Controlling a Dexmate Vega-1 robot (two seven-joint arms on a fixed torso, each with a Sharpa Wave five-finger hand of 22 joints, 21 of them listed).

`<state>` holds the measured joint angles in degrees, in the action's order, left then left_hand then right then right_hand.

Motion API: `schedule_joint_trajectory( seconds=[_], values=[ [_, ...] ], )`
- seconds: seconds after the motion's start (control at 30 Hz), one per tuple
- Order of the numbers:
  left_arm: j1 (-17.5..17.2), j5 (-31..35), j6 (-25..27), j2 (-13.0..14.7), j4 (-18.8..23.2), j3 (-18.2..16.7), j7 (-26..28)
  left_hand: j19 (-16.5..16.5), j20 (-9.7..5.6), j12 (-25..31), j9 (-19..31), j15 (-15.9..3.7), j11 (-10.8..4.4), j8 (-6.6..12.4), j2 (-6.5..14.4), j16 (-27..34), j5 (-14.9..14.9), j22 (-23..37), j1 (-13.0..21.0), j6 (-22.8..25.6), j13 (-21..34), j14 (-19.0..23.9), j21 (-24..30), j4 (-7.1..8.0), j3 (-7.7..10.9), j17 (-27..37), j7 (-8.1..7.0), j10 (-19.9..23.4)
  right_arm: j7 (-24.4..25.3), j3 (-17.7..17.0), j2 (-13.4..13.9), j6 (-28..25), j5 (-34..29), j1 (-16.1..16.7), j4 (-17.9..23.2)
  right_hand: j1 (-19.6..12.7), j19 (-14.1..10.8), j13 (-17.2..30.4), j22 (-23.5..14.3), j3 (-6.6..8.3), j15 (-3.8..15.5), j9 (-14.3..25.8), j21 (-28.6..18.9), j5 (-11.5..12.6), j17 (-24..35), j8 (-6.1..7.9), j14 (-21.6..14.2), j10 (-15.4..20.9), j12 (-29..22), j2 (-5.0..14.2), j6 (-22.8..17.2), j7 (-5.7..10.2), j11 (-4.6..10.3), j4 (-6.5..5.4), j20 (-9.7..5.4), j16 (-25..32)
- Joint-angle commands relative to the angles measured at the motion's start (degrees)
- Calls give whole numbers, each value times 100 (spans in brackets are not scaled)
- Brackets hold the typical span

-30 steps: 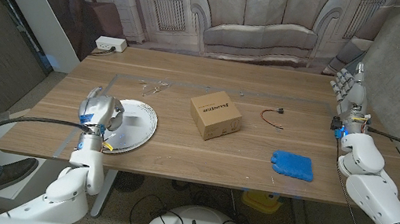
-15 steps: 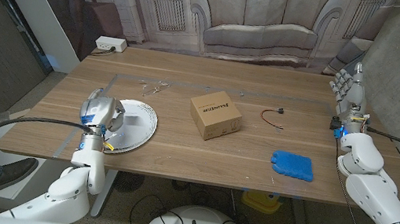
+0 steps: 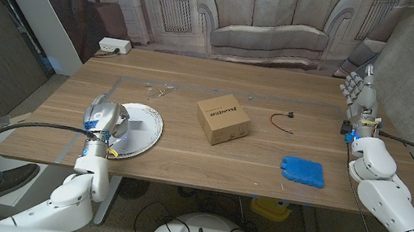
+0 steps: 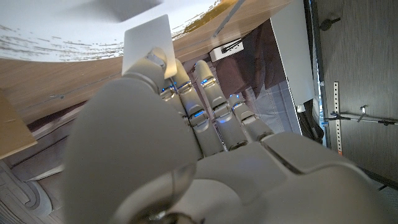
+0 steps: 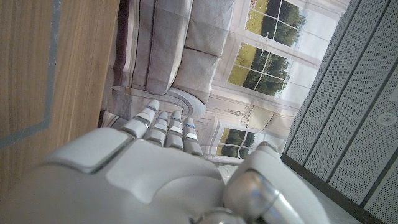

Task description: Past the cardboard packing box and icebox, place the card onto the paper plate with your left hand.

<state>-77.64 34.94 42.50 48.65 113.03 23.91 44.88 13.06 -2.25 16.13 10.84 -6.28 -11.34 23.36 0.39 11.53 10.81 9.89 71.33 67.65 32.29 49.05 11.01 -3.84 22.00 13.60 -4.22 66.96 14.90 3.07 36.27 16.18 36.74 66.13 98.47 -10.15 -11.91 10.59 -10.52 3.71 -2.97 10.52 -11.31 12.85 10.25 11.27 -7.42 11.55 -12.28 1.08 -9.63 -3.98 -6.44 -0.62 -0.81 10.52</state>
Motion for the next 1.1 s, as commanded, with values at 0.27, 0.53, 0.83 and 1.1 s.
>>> schedule_joint_trajectory(
  seconds=[0.27, 0.53, 0.83, 1.1],
  values=[
    [122, -143, 35, 32, -90, 121, 24, -33, -598, 15, 15, -652, 9, 17, -19, -11, 7, 12, -19, -74, 45, -68, 9, 14, 103, 8, 4, -87, 0, 54, 26, -126, 36, -80, 10, -8, -43, 16, -9, -23, -16, 26, -24, -14, 19, -7, -48, 19, 8, 40, -41, 1, -1, -3, -4, 13],
    [155, -185, 7, -5, -124, 154, 86, -31, -597, 1, 16, -654, 0, 11, -30, -12, 1, 11, -23, -102, 60, -84, 11, 16, 137, 6, -25, -120, -9, 64, 32, -108, 24, -87, -7, -10, -41, 16, -9, -26, -11, 26, -23, -14, 20, -7, -51, 23, 7, 45, -41, 5, 8, -2, -2, 14],
    [144, -248, -33, -37, -165, 183, 145, -27, -613, -51, 16, -645, 0, 1, -37, -10, -9, 11, -32, -142, 33, -99, 13, 20, 179, 3, -60, -176, 44, 19, 82, -176, 29, -27, 100, -13, -41, 16, -9, -30, -15, 26, -23, -14, 19, -7, -47, 30, 4, 51, -42, 4, 7, 1, 1, 13],
    [68, -290, -20, -26, -133, 153, 211, -45, -621, -201, 9, -607, -13, -33, -57, -45, -41, 11, -169, -235, -111, -221, 10, 102, 199, -28, -167, -268, -3, 41, 103, -195, 19, -62, 88, -14, -38, 16, -9, -32, -15, 26, -22, -15, 19, -6, -50, 30, 5, 55, -44, 7, 0, 2, 8, 14]
  ],
)
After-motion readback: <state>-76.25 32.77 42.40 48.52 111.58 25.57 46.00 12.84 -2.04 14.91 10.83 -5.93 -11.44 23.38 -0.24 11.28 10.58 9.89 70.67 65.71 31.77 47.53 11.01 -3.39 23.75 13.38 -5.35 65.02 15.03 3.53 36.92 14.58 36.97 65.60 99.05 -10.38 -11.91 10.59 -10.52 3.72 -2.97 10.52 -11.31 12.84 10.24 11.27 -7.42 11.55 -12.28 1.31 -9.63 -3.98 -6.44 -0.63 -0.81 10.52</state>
